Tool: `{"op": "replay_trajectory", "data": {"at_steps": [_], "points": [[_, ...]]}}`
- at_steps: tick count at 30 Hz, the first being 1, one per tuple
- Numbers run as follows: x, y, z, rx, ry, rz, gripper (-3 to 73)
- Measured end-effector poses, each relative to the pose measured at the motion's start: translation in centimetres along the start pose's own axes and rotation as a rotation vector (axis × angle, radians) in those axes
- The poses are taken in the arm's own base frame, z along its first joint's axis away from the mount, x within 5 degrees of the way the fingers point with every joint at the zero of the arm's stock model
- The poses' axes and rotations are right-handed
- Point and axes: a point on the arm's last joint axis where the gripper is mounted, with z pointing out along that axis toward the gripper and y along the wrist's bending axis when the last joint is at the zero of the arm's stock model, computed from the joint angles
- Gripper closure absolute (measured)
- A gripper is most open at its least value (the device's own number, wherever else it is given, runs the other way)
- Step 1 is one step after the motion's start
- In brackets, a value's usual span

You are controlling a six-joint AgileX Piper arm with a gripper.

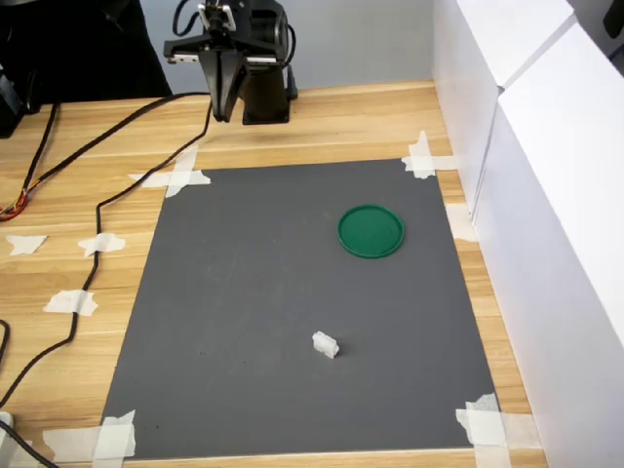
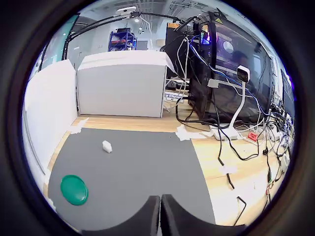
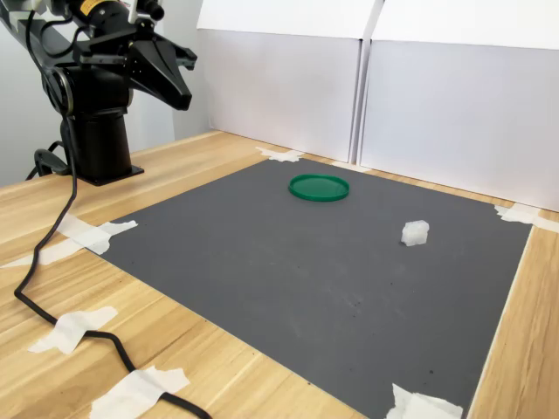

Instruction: Grasp a white terminal and put it on the green lid.

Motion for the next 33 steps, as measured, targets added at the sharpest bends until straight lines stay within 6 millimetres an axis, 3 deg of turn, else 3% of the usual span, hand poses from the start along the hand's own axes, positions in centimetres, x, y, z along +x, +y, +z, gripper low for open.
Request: {"op": "replay_trajectory", "data": {"at_steps": [10, 15, 24, 29, 33], "points": [[-6.3, -0.7, 3.1, -0.055, 0.251, -0.102, 71.1], [-7.9, -1.0, 6.3, -0.124, 0.435, -0.246, 71.1], [-10.9, -1.4, 12.1, -0.204, 0.650, -0.286, 70.5], [-12.2, -1.6, 15.3, -0.246, 0.709, -0.327, 61.0], [-12.9, -1.3, 17.9, -0.318, 0.746, -0.352, 42.3]]}}
